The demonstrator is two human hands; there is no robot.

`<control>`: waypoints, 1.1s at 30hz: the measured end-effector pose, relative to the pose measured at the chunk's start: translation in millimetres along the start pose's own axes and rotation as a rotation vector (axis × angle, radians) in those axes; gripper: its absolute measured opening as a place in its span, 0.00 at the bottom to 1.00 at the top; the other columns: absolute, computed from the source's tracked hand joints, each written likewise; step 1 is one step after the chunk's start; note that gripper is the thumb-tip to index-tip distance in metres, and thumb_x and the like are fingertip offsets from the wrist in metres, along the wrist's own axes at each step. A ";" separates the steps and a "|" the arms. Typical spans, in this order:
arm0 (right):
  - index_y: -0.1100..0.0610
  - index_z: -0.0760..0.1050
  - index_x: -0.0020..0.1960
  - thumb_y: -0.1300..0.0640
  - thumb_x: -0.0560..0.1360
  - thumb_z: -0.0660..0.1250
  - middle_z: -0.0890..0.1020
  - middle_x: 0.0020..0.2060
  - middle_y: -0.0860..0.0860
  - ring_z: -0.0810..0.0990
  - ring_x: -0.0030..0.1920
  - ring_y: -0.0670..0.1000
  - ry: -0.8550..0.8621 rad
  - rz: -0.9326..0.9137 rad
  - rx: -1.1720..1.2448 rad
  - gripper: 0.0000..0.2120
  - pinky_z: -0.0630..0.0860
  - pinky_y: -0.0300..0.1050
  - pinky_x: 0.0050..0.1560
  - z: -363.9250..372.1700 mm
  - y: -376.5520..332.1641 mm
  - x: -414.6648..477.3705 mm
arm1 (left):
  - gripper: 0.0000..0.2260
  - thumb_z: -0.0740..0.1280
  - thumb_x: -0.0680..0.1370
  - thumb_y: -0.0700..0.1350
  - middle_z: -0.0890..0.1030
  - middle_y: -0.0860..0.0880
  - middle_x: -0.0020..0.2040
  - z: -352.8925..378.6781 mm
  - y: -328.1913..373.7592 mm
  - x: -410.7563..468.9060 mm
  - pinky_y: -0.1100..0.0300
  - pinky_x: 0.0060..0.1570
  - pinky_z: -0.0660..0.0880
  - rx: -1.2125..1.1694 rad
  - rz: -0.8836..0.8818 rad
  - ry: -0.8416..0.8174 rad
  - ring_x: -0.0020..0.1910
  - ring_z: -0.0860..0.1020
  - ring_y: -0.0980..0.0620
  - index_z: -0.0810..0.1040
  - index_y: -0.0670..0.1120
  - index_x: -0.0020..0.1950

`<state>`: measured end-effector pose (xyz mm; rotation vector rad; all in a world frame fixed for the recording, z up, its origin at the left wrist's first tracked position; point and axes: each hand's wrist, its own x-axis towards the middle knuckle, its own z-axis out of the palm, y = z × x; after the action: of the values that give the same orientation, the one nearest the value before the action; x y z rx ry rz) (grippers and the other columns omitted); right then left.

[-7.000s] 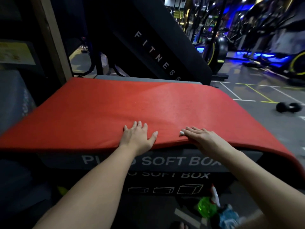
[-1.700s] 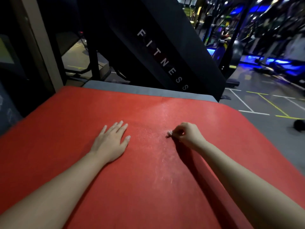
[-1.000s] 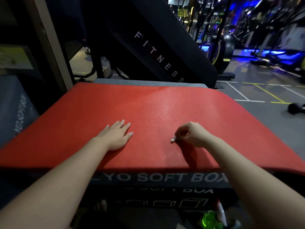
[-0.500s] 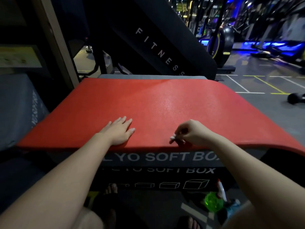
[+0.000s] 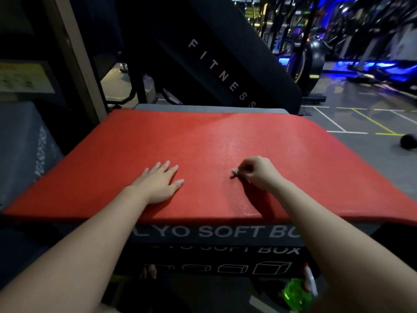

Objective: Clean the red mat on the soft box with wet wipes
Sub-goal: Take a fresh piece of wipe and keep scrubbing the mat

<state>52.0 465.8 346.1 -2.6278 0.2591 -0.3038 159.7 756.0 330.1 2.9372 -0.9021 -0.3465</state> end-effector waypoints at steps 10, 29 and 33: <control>0.48 0.84 0.43 0.46 0.71 0.75 0.85 0.37 0.45 0.82 0.40 0.45 -0.373 -0.100 0.015 0.07 0.77 0.44 0.43 -15.7 5.9 20.1 | 0.30 0.48 0.85 0.61 0.49 0.46 0.84 -6.1 -18.6 46.3 0.44 0.80 0.50 0.069 -0.115 0.103 0.83 0.48 0.47 0.50 0.50 0.84; 0.51 0.84 0.44 0.44 0.74 0.72 0.80 0.34 0.47 0.77 0.36 0.49 0.009 -0.111 0.006 0.10 0.71 0.45 0.38 19.6 33.9 106.9 | 0.26 0.52 0.85 0.58 0.57 0.46 0.83 -8.1 -27.3 129.5 0.47 0.79 0.55 -0.036 -0.107 0.332 0.82 0.54 0.49 0.63 0.49 0.81; 0.54 0.84 0.44 0.45 0.75 0.71 0.78 0.38 0.49 0.76 0.38 0.49 0.090 -0.116 0.010 0.12 0.69 0.40 0.40 27.8 45.3 141.3 | 0.28 0.47 0.84 0.60 0.53 0.49 0.84 -0.9 -25.9 145.9 0.47 0.80 0.51 -0.009 -0.057 0.356 0.83 0.50 0.51 0.62 0.51 0.82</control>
<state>188.7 405.4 324.1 -2.6283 0.1340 -0.4617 291.6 695.8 299.1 2.8834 -0.7639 0.1678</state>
